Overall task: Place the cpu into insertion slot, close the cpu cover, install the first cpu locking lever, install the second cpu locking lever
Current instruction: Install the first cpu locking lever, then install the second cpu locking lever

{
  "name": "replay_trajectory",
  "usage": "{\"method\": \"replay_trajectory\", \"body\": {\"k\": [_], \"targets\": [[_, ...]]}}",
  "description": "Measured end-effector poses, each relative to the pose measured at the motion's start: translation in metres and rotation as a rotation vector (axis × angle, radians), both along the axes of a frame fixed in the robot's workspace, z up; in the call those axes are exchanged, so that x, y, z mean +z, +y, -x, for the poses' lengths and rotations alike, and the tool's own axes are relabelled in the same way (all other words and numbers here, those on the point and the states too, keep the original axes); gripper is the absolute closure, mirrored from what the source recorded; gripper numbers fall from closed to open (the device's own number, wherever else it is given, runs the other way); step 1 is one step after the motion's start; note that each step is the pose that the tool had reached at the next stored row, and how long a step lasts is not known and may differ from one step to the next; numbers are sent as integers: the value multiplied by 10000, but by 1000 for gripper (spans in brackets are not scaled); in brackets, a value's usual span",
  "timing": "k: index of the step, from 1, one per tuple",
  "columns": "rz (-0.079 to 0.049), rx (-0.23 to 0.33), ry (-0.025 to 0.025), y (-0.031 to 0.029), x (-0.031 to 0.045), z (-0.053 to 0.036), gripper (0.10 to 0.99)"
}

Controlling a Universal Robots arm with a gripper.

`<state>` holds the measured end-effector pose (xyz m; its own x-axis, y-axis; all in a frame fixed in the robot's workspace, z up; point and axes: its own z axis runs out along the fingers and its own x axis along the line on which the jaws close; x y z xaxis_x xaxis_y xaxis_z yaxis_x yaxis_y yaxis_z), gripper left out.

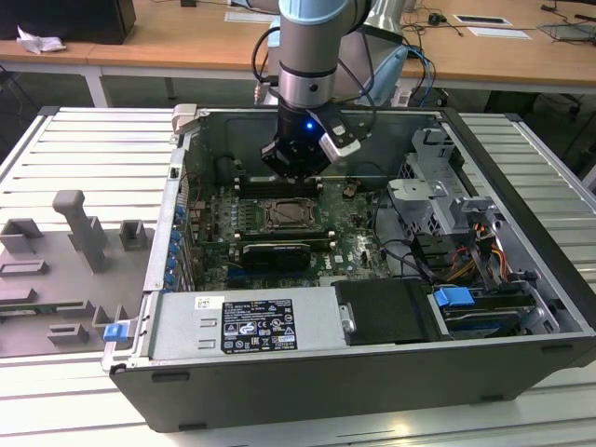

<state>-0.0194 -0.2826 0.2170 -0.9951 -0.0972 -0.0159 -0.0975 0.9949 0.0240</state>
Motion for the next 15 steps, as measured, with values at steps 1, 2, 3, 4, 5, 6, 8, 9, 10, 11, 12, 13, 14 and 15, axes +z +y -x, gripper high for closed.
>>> {"method": "replay_trajectory", "body": {"k": [1, 2, 3, 4, 5, 6, 8, 9, 10, 11, 12, 13, 14, 15], "targets": [[0, 0, 0, -8, 0, 0, 980], [0, 0, 0, -12, 0, 0, 980], [-1, 0, 0, -17, 0, 0, 980], [-1, -1, -1, -21, -1, 0, 980], [0, -1, 0, -28, 0, 0, 980], [0, 0, 0, -34, 0, 0, 980], [-1, -1, 0, -68, 0, 0, 980], [-1, -1, 0, -88, 0, 0, 980], [-1, 0, 0, -98, 0, 0, 980], [0, 0, 0, -102, 0, 0, 980], [0, 0, 0, -108, 0, 0, 980], [0, -1, 0, -113, 0, 0, 980], [0, -1, 0, -118, 0, 0, 980], [-1, -1, 0, -121, 0, 0, 980]]}}
